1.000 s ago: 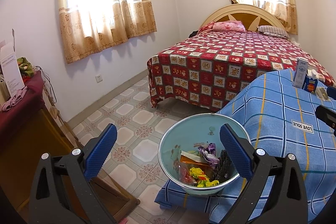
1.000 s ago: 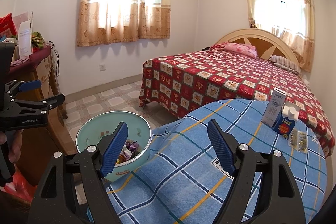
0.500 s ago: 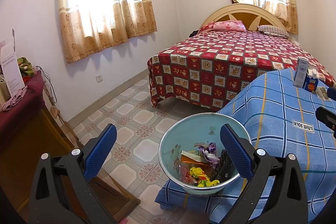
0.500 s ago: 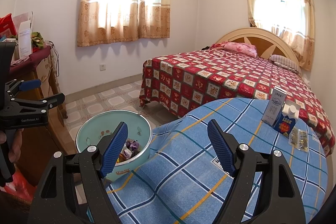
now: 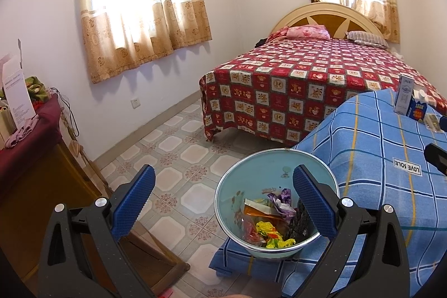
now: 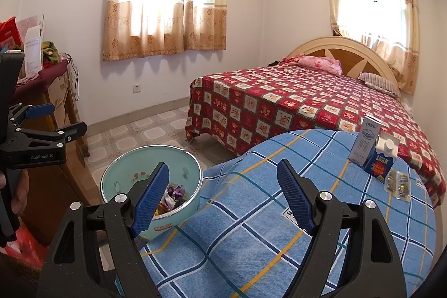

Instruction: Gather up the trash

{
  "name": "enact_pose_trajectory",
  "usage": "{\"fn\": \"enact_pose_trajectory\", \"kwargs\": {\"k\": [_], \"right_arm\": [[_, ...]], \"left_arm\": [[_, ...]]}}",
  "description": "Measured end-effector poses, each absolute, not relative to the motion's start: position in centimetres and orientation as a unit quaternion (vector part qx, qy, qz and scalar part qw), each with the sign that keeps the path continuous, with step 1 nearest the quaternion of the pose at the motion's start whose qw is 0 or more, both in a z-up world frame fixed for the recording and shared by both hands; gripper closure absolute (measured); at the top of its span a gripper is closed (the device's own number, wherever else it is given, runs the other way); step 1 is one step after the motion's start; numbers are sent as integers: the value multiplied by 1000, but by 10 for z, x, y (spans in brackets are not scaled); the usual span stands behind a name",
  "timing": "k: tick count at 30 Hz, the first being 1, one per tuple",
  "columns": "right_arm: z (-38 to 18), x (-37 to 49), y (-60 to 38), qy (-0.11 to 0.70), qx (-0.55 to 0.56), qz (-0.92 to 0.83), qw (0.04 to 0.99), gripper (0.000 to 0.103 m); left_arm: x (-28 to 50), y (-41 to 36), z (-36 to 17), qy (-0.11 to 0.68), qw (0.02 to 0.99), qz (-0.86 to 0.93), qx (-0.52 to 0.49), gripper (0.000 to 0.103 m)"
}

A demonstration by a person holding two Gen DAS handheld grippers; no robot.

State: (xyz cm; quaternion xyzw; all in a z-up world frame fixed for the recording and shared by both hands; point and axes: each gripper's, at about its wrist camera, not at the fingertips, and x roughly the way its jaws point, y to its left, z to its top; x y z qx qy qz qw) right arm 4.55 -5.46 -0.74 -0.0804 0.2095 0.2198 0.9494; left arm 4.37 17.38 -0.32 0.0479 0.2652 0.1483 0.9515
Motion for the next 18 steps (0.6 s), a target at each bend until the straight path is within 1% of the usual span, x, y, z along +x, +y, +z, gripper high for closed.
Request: {"fn": "enact_pose_trajectory", "kwargs": {"k": [18], "right_arm": [[-9, 46, -56, 209, -78, 214, 951, 23]], "left_arm": [[46, 169, -10, 276, 949, 145, 52, 6]]}}
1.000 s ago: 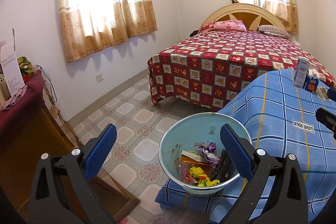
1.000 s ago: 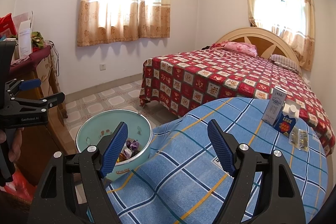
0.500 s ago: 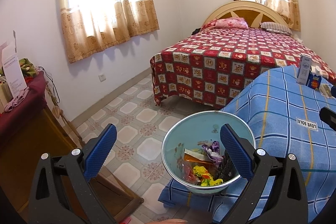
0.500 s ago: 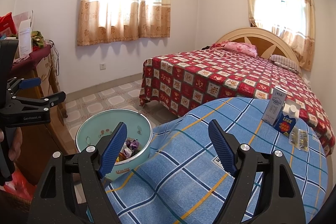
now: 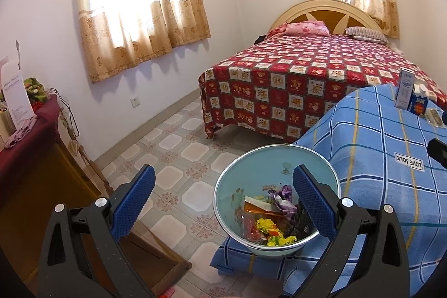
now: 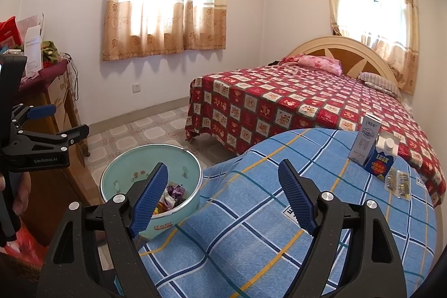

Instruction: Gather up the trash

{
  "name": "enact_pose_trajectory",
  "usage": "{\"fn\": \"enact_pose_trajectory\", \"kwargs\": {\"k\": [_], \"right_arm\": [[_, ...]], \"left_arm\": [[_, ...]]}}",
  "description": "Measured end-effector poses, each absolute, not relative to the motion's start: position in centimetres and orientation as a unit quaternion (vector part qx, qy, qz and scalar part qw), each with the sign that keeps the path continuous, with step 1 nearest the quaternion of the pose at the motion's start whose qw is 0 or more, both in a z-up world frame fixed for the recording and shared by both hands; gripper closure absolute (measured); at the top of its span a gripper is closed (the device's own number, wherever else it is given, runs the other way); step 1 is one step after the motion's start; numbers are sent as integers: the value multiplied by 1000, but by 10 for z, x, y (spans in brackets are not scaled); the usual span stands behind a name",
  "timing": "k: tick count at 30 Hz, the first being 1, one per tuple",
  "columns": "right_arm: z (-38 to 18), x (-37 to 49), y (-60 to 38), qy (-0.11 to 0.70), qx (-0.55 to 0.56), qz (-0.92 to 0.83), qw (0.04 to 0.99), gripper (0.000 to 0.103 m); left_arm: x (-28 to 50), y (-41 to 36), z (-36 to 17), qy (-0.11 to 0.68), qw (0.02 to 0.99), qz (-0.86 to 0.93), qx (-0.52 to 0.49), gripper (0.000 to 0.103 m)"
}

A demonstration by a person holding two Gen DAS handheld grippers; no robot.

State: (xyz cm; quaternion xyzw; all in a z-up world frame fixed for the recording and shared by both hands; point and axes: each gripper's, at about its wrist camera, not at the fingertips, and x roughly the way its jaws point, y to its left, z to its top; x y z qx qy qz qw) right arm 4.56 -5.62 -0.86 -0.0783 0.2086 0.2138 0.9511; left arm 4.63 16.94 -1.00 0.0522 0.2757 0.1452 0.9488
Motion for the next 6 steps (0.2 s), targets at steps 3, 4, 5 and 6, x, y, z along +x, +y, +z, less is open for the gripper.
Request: {"fn": "enact_pose_trajectory", "kwargs": {"k": [3, 4, 5, 6], "right_arm": [[-9, 47, -61, 208, -77, 208, 953, 22], [-10, 47, -63, 208, -77, 204, 953, 22], [-9, 50, -68, 208, -78, 200, 954, 22], [-9, 50, -69, 209, -79, 198, 954, 22]], "left_arm": [[47, 169, -12, 279, 948, 145, 55, 6], [47, 168, -12, 280, 948, 144, 55, 6], [47, 168, -13, 280, 948, 144, 55, 6], [47, 167, -13, 280, 947, 144, 56, 6]]}}
